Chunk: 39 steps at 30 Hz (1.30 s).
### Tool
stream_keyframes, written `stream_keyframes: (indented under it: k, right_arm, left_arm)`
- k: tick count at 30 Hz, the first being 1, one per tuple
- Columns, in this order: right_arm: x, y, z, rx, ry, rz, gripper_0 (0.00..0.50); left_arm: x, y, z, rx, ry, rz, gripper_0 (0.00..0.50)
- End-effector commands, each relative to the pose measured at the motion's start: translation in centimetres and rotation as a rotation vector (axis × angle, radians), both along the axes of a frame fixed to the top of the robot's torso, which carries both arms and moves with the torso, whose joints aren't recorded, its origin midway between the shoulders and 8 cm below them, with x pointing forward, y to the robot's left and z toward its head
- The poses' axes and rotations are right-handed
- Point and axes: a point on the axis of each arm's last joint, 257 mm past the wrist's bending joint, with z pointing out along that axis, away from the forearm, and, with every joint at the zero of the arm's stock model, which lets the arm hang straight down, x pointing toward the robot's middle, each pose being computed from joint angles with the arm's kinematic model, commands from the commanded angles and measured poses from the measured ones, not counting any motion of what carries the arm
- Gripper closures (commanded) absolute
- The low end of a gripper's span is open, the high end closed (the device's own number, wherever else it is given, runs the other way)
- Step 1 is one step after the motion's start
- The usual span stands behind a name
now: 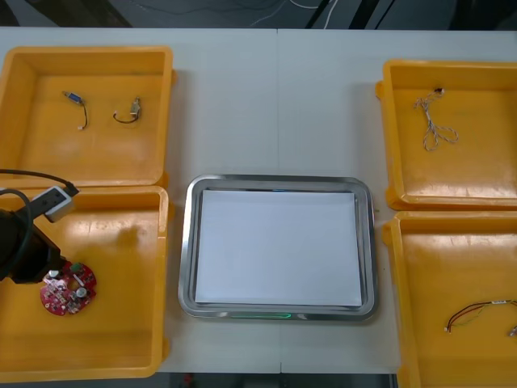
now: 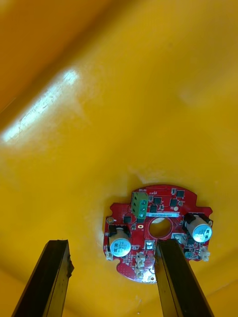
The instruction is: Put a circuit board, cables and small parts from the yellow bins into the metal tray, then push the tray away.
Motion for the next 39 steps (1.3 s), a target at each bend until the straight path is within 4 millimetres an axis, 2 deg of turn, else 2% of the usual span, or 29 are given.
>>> stream_keyframes:
  k: [1, 11, 19, 23, 25, 30, 34, 39]
  right_arm:
    - [0.1, -0.7, 0.4, 0.100, -0.041, -0.155, 0.000]
    - [-0.4, -1.4, -1.8, 0.253, -0.011, -0.381, 0.000]
    - [-1.0, -1.5, -3.9, 0.365, 0.033, -0.540, 0.000]
    - [-2.8, -1.5, -5.9, 0.377, 0.092, -0.592, 0.000]
    - [-4.4, -1.7, -7.4, 0.369, 0.126, -0.610, 0.000]
    - [-5.6, -2.1, -8.9, 0.379, 0.132, -0.629, 0.000]
    - [-5.5, -1.9, -9.5, 0.403, 0.113, -0.637, 0.000]
    - [-4.2, -1.9, -9.6, 0.434, 0.069, -0.647, 0.000]
  left_arm:
    - [0.9, -1.2, 0.5, 0.035, -0.021, -0.066, 0.000]
    - [1.4, -2.4, -1.1, 0.023, -0.037, -0.100, 0.000]
    - [1.5, -2.5, -1.8, 0.032, -0.041, -0.113, 0.000]
    - [1.5, -2.4, -2.0, 0.041, -0.041, -0.116, 0.000]
    - [1.4, -2.2, -2.2, 0.055, -0.040, -0.119, 0.000]
    - [1.5, -1.9, -2.5, 0.064, -0.039, -0.115, 0.000]
    - [1.5, -1.6, -2.6, 0.065, -0.038, -0.108, 0.000]
    - [1.9, -1.3, -3.4, 0.064, -0.041, -0.104, 0.000]
